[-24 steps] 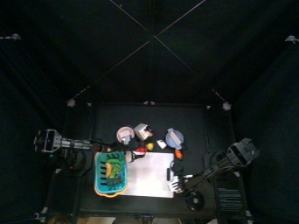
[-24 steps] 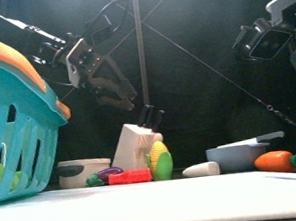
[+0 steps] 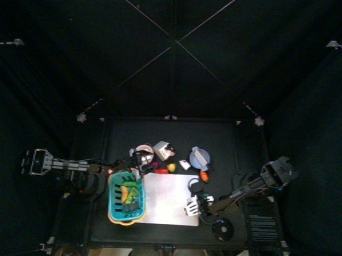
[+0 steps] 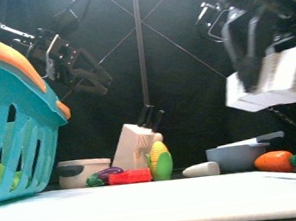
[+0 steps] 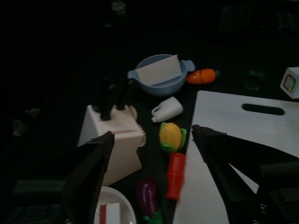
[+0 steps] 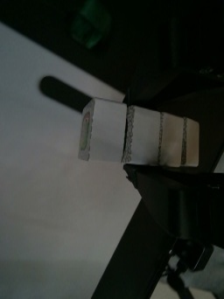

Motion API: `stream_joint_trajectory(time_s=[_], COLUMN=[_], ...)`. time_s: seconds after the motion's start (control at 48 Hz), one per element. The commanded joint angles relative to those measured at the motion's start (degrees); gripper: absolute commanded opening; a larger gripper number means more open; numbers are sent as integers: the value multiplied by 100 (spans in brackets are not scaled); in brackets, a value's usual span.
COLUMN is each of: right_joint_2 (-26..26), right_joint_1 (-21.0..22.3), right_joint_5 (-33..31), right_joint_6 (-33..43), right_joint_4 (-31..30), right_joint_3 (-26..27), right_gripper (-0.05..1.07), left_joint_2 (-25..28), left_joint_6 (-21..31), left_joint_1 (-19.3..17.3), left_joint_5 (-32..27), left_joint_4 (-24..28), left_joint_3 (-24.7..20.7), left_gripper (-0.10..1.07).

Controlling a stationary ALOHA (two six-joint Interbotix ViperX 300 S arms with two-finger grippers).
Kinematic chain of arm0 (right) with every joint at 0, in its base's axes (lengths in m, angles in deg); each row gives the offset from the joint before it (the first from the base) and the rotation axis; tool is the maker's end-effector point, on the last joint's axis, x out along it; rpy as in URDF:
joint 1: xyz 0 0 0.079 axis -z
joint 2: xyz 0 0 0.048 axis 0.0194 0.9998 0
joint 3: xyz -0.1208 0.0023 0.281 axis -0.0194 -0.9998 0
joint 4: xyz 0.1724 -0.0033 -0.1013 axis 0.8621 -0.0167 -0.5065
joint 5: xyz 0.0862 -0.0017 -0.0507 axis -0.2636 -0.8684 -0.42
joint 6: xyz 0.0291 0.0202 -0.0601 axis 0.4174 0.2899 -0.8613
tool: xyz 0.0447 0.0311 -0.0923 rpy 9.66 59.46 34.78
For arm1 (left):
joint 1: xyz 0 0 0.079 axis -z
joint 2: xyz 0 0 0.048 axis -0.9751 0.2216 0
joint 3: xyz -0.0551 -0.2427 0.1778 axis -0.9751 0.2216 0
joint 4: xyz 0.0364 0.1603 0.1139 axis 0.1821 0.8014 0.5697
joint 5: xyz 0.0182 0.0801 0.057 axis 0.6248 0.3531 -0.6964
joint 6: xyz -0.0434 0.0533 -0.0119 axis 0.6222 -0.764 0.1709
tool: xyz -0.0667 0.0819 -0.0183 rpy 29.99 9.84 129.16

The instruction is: Place white sushi roll on board

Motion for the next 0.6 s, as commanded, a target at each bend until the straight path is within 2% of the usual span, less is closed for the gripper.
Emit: stream_joint_trajectory(time_s=[0.0, 0.167, 0.583], right_joint_2=[0, 369, 1028], right_joint_1=[246, 545, 1011], right_joint_5=[202, 677, 729], right_joint_6=[18, 18, 35], right_joint_4=[-149, -343, -387], right_joint_3=[202, 510, 1002], right_gripper=[65, 65, 65], left_joint_2=[-105, -132, -325], left_joint_6=[0, 0, 0], left_joint_1=[9, 9, 18], left_joint_5=[97, 141, 149], left_joint_4=[-18, -26, -70], left_joint_3=[-35, 26, 167], left_gripper=[103, 103, 103])
